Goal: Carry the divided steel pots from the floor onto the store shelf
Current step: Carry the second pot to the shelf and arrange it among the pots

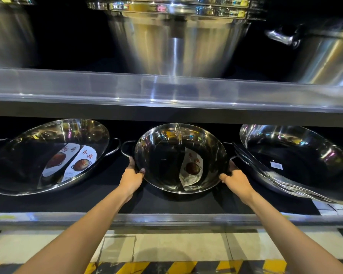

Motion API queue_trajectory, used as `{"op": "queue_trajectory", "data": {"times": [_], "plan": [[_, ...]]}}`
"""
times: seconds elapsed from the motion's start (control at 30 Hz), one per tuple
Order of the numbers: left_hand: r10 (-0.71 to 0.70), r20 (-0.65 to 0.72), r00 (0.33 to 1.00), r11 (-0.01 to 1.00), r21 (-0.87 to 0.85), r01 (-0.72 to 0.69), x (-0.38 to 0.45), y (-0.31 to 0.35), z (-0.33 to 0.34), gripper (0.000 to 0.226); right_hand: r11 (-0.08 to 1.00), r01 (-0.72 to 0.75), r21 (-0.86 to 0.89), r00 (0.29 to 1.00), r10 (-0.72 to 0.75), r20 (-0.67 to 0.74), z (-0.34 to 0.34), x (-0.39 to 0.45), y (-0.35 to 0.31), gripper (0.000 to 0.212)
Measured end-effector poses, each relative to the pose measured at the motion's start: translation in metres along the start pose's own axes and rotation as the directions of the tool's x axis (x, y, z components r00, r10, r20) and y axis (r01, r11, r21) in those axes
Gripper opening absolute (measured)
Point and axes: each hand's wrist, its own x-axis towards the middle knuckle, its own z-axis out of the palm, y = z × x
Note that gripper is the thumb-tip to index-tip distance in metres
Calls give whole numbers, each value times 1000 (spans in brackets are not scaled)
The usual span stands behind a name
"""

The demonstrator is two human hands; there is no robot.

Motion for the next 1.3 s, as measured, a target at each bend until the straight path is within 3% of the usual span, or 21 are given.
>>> {"op": "queue_trajectory", "data": {"times": [0.07,0.17,0.27,0.37,0.8,1.3], "plan": [[14,14,1000,1000,23,-14,-1,-2,-2,65,997,58,55,996,-62,65,-6,3,3,35],[67,55,996,995,69,-70,-7,-3,-3,69,987,51,150,985,-75,158,-11,7,6,78],[67,110,992,992,96,-78,-10,-3,-2,80,984,15,176,969,-58,241,-14,9,9,91],[72,119,990,991,104,-84,-4,0,-2,91,985,13,171,964,-58,260,-14,9,6,94],[81,163,983,984,142,-105,5,-2,-9,79,983,34,181,968,-77,237,-16,11,4,87],[101,149,984,980,156,-124,3,-1,-10,86,990,-14,143,980,-16,201,-14,11,-7,82]]}}
